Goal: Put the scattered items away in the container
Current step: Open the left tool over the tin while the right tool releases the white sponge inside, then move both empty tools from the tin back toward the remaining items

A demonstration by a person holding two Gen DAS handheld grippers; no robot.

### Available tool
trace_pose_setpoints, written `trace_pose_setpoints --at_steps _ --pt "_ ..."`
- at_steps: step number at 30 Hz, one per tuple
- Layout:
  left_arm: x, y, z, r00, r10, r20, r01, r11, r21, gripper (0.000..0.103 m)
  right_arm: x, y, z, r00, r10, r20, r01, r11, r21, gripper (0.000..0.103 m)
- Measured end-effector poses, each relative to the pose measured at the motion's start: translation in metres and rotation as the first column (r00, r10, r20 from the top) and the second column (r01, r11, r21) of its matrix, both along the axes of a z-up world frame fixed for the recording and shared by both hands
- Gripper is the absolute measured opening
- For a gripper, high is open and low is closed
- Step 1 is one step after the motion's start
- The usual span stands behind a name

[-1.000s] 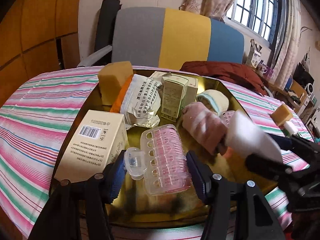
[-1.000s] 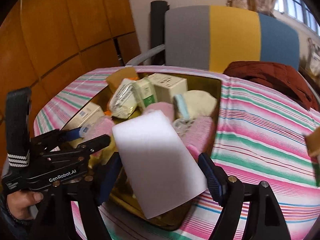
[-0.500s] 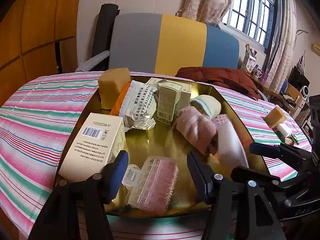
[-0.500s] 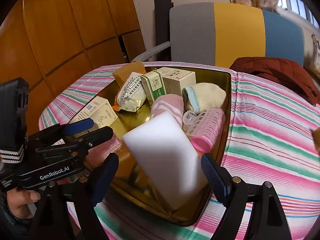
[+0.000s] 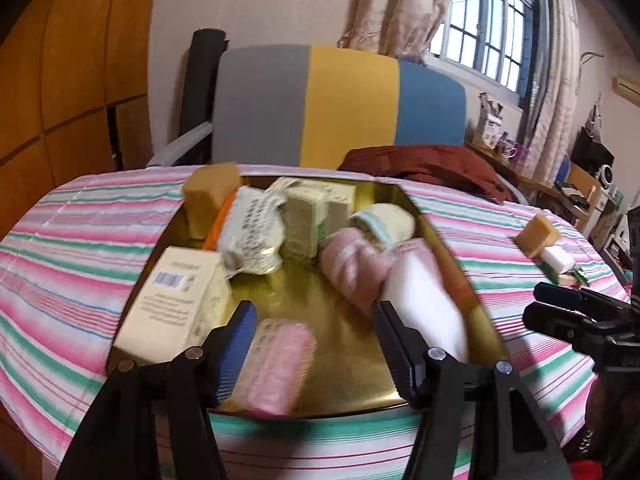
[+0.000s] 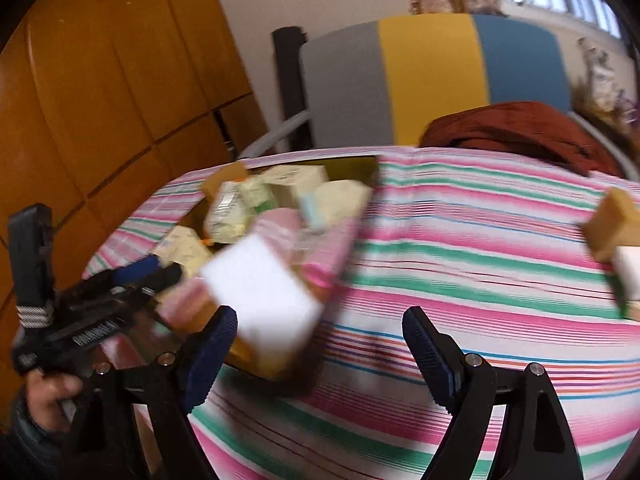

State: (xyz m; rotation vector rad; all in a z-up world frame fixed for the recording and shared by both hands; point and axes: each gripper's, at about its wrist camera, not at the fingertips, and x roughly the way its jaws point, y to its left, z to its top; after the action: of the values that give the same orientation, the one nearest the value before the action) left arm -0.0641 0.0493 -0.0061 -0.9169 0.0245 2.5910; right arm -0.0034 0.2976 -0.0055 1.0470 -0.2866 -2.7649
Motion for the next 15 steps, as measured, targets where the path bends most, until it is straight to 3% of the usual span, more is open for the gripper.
trace_pose_setpoints --at_steps 3,6,12,15 --pt "0.007 0.018 0.005 0.999 -0.054 -0.003 0.054 0.998 0.016 0.062 0.017 0.058 0.004 0.996 -0.090 0.021 0.090 0.996 0.000 0.097" --pt "0.014 0.041 0.008 0.993 -0.120 0.000 0.120 0.993 0.024 0.062 0.034 0.120 0.007 0.977 -0.205 0.059 0.207 0.978 -0.029 0.098" --pt "0.030 0.092 0.012 0.967 -0.253 0.017 0.253 0.968 0.012 0.062 0.072 0.234 0.016 0.897 -0.421 0.134 0.432 0.900 -0.056 0.103" --pt "0.038 0.120 0.012 0.947 -0.321 0.031 0.321 0.947 0.000 0.064 0.080 0.282 0.020 0.837 -0.514 0.189 0.531 0.845 -0.056 0.103"
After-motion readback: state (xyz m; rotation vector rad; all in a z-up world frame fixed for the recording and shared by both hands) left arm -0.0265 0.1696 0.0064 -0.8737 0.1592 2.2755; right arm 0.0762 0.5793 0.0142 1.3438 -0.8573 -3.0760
